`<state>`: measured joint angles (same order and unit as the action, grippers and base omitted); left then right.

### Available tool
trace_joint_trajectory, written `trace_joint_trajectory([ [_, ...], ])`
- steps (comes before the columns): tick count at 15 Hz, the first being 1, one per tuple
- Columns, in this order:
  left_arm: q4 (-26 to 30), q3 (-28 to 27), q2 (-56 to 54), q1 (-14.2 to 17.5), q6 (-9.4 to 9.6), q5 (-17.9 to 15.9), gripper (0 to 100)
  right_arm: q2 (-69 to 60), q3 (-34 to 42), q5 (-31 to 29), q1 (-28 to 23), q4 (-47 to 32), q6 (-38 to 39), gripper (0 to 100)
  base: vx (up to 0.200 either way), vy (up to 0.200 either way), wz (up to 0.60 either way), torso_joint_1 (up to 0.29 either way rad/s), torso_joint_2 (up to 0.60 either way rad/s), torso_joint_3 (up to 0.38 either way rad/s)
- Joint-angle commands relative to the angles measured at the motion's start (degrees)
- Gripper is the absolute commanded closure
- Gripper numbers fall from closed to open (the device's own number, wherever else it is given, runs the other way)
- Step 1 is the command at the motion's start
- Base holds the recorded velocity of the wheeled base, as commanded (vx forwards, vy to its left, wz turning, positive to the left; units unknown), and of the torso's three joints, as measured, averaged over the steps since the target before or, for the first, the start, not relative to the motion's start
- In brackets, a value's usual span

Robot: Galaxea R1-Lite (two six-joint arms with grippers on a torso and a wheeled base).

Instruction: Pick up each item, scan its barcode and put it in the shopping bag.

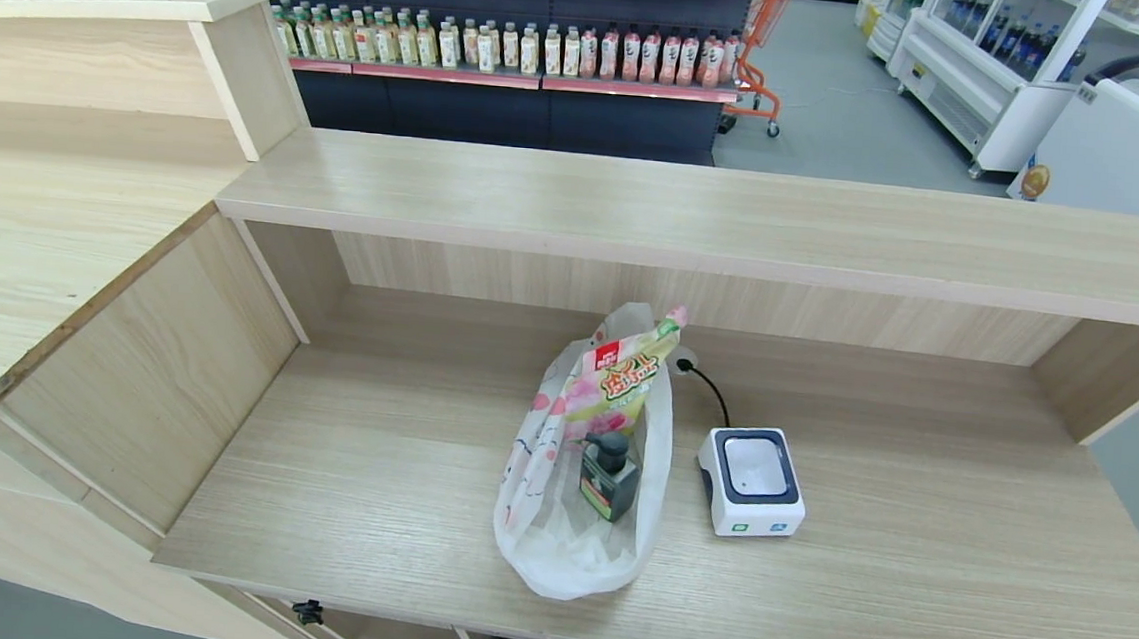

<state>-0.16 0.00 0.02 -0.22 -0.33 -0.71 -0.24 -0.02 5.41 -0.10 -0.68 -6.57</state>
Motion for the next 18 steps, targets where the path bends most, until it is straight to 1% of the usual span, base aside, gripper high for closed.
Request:
trace_joint_trajectory([
  [1,-0.02,0.00,0.06,0.04,-0.02,0.00,0,0.24,0.02,0.04,0.01,-0.11,-0.02,0,0.000,0.000,0.00,0.000,0.00,0.000],
  [2,-0.02,0.00,-0.02,0.04,-0.29,0.09,0,0.24,0.02,0.04,0.01,-0.11,-0.02,0,0.000,0.000,0.00,0.000,0.00,0.000],
  [4,-0.02,0.00,-0.02,0.04,0.24,0.09,0,0.24,0.02,0.04,0.01,-0.11,-0.11,0,0.000,-0.200,0.00,0.000,0.00,0.000],
  [13,-0.02,0.00,-0.02,0.04,0.33,0.09,0,0.24,0.02,0.12,0.01,-0.11,0.24,0,0.000,-0.200,0.00,0.003,0.00,0.001],
  [14,-0.02,0.00,-0.02,-0.04,0.07,0.09,0,0.24,-0.06,0.12,0.01,-0.20,0.24,0,0.000,0.000,0.00,0.000,0.00,0.000],
  [18,-0.02,0.00,-0.02,0.04,0.15,0.09,0,0.24,-0.06,-0.05,0.01,-0.46,1.74,0,0.000,0.000,0.00,0.000,0.00,0.000],
])
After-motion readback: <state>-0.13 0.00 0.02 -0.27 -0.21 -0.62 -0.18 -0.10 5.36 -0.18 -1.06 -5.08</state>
